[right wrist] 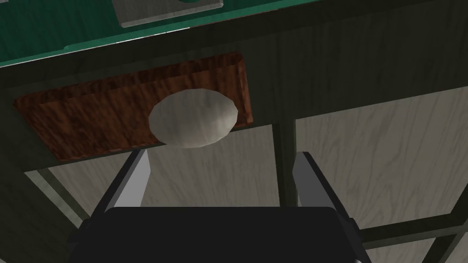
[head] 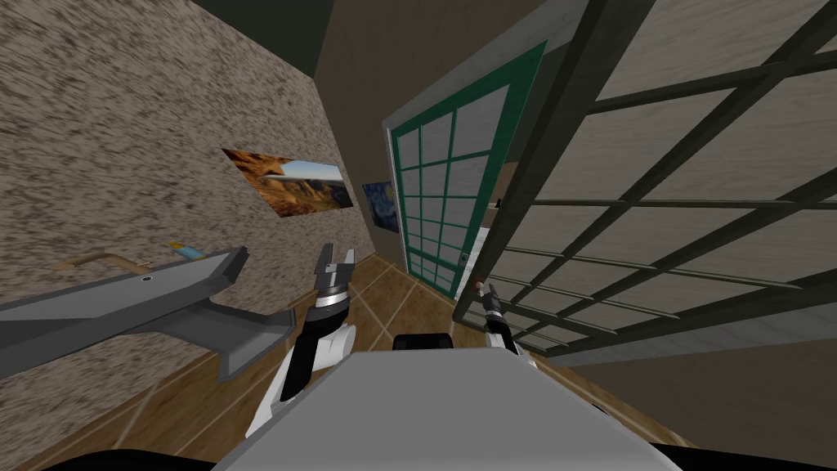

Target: Pull the door open

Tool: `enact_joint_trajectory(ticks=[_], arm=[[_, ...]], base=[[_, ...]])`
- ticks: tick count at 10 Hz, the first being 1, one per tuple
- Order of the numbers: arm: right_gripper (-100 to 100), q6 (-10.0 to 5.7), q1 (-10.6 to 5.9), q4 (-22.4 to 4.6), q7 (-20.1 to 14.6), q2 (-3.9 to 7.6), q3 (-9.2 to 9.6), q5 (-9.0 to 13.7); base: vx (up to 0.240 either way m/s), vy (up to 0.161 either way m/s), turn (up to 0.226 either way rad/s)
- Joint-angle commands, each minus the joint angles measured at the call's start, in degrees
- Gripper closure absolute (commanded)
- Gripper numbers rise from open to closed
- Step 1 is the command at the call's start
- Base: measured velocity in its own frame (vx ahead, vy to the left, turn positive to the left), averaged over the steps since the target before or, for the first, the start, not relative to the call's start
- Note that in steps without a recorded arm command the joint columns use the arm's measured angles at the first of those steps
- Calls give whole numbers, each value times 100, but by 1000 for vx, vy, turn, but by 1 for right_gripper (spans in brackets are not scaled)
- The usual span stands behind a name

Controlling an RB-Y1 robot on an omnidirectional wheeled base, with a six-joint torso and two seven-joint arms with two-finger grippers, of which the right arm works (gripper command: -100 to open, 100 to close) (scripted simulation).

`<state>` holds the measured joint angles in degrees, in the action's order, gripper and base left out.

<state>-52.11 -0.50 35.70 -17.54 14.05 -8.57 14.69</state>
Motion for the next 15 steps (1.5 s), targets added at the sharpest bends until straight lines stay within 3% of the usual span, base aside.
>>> enact_joint_trajectory(ticks=[1,13,15], arm=[[-100,4,-28,-7,-286,-29,32,90],[-100,69,-185,25,-1912,-229,255,726],[-100,90,-233,35,-2284,-291,324,923]], base=[[-41,-6,31],[-55,-12,37],[-68,-14,58]])
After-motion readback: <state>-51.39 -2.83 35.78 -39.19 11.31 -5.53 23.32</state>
